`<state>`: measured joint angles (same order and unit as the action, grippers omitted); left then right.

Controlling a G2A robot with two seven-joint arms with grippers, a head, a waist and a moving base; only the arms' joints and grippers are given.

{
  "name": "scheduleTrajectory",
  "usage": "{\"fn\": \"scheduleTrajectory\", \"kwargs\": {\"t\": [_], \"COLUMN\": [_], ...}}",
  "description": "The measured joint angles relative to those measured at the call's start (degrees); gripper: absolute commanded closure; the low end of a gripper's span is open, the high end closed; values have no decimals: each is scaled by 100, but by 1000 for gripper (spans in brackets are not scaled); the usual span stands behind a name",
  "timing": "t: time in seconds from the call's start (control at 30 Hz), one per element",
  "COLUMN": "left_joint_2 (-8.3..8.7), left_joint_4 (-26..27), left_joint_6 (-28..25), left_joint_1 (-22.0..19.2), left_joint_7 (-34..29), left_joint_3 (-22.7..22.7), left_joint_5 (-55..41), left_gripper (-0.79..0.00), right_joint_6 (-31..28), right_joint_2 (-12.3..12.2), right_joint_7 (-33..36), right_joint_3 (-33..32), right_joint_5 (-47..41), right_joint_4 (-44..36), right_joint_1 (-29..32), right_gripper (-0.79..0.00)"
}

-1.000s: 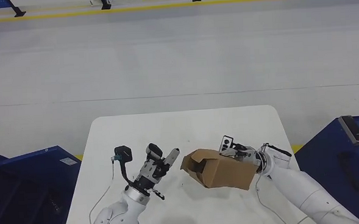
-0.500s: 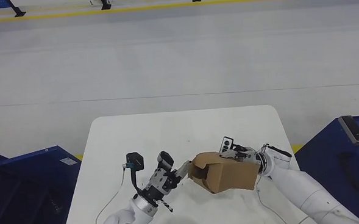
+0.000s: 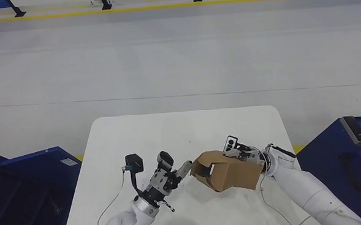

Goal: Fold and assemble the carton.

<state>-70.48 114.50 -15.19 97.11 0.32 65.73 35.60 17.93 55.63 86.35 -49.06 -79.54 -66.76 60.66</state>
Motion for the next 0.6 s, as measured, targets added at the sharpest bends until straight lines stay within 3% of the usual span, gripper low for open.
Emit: {"fn": "scheduleTrajectory", "kwargs": {"t": [0.17,0.6], "left_joint_2": [10,-4], "left_joint_4": [35,13], "left_joint_6": [-52,-149], "left_joint_1": [47,68], "left_joint_7": [-11,-155], "left_joint_3": [75,-236], "left_joint_5": [-40,160], "left_gripper": [-785,-785], "right_joint_6": [23,114], "right_joint_2": [15,93], "right_joint_7": [-22,-132], "right_joint_3": [-61,-191], "right_joint_5": [55,260], "right_joint_4": [5,33], "right_joint_1": [11,4], "right_gripper": [0,0]}}
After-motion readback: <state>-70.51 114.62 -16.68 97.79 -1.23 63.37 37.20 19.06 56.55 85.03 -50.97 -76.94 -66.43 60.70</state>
